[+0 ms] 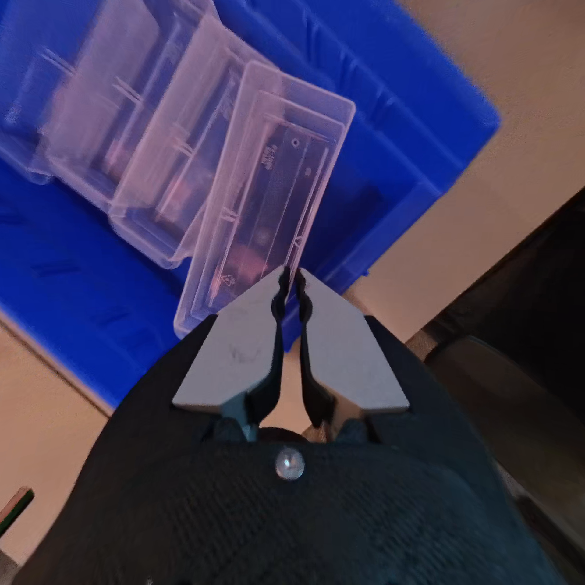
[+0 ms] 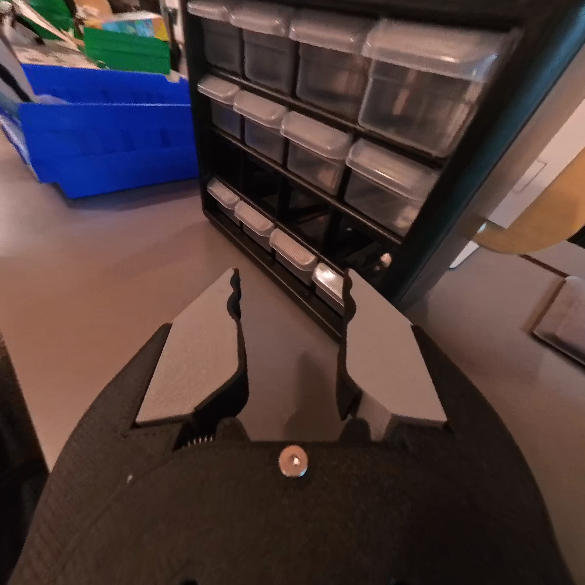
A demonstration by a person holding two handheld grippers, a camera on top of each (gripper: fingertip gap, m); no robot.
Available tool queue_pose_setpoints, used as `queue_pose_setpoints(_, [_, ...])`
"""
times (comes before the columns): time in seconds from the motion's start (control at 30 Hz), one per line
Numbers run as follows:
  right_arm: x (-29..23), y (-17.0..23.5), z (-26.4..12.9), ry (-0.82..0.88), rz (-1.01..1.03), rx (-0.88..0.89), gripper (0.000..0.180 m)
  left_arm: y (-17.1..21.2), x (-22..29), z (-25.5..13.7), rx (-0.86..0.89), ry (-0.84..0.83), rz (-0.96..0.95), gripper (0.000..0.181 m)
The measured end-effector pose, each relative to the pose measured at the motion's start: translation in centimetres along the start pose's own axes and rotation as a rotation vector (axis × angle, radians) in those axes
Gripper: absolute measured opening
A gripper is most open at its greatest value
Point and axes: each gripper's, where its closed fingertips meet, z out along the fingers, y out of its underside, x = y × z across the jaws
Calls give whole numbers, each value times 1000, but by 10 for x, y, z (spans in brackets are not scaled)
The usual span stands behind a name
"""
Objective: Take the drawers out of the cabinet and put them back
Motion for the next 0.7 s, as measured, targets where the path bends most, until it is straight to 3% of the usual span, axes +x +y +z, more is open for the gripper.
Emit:
queue_pose_setpoints(0.03, [-3,-2,-1,-12,-8,10,61,-6,-3,-13,56,-43,-10,2])
queue_pose_setpoints(0.2, [-13,-4,1,-24,-71,6,58,-76,37,-103,508,-13,-54,0])
queue_pose_setpoints(0.3, [-14,-2,2,-15,-85,-8,58,-112,83,-122,584,-25,61,0])
queue_pose_setpoints(0.53, [-17,-12,-7,-47,-72,60,58,-166,170,-66,512,49,237,0])
queue_pose_setpoints(0.7, [-24,-16,-12,-115,-45,87,59,-191,225,-9,487,251,223,0])
